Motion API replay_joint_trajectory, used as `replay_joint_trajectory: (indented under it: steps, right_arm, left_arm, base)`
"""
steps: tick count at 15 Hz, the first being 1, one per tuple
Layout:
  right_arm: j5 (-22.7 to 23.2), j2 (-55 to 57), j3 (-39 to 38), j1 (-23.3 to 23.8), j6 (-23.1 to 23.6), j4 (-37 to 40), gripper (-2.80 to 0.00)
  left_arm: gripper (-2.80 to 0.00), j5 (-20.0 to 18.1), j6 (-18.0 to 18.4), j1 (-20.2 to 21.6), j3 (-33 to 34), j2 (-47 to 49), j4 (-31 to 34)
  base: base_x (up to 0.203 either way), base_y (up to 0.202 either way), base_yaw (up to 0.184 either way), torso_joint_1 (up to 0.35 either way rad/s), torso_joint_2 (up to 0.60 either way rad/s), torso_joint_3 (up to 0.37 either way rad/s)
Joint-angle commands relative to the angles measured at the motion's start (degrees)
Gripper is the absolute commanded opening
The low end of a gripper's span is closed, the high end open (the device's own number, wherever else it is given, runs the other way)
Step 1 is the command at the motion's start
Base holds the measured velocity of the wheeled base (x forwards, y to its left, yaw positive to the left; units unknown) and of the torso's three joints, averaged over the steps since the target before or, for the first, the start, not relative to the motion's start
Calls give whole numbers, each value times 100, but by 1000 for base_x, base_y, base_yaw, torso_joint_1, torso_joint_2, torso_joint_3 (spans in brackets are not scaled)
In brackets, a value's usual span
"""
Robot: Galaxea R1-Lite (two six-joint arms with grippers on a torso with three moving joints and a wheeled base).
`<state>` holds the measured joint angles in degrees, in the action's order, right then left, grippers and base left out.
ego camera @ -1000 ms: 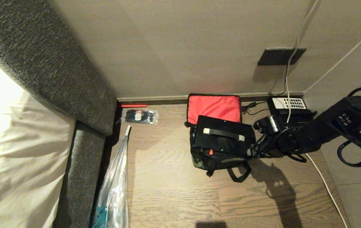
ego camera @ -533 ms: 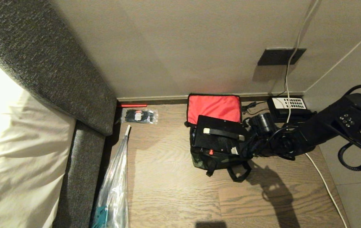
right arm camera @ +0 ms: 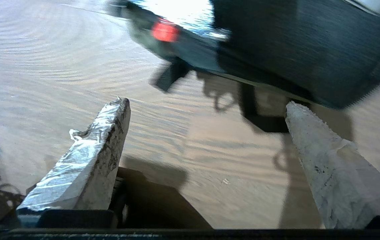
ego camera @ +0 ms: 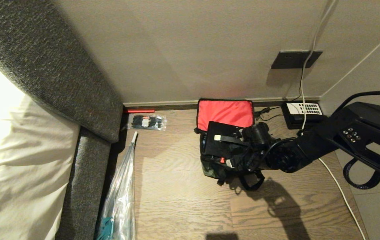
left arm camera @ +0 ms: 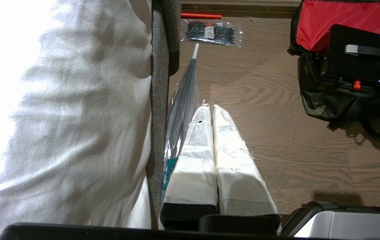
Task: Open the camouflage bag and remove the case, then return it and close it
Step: Close the top of the storage box
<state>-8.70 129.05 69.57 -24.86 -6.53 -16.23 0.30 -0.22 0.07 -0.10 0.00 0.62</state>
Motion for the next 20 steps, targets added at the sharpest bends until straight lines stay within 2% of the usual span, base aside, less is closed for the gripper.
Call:
replay_joint_trajectory:
  steps: [1, 4, 5, 7, 9, 10, 11, 12, 14, 16, 18, 20]
  right_arm:
    - [-36, 14, -101, -90, -6, -46, 0]
    - [-304, 68, 8, -265, 148, -65, 0]
    - [-338, 225, 76, -377, 329, -37, 0]
    - [-371, 274, 31, -507, 1003, -60, 0]
    - [-360, 228, -311, -505, 2234, -45, 0]
    - [-389, 210, -555, -509, 2679, -68, 0]
    - [-430, 167, -734, -564, 2802, -91, 0]
    - [-655, 176, -784, -640, 2899, -102, 0]
    - [-1413, 327, -751, -801, 3085, -175, 0]
    - [-1520, 344, -797, -817, 3871, -502, 0]
    - [-1569, 364, -886, -834, 4027, -932, 0]
    - [-1507, 353, -784, -843, 4067, -1029, 0]
  left_arm:
    - [-280, 5, -4, 1, 1, -9, -1]
    - [-280, 5, -4, 1, 1, -9, -1]
    - [-280, 3, -4, 1, 1, -9, -1]
    - [-280, 5, -4, 1, 1, -9, -1]
    - [-280, 5, -4, 1, 1, -9, -1]
    - [-280, 5, -4, 2, 1, -9, -1]
    - [-280, 5, 22, 1, 1, -9, -1]
    - [-280, 5, -13, 1, 1, -9, -1]
    - [-280, 5, -4, 1, 1, -9, -1]
    - [-280, -2, -4, 1, 1, -9, -1]
    - [-280, -2, -4, 1, 1, -9, -1]
    - [-280, 5, -4, 1, 1, -9, -1]
  base:
    - [0, 0, 0, 0, 0, 0]
    - [0, 0, 0, 0, 0, 0]
    - [0, 0, 0, 0, 0, 0]
    - [0, 0, 0, 0, 0, 0]
    - [0, 0, 0, 0, 0, 0]
    - [0, 0, 0, 0, 0, 0]
    - [0, 0, 0, 0, 0, 0]
    - [0, 0, 0, 0, 0, 0]
    - [0, 0, 0, 0, 0, 0]
    - [0, 0, 0, 0, 0, 0]
    - [0, 0, 0, 0, 0, 0]
    - [0, 0, 0, 0, 0, 0]
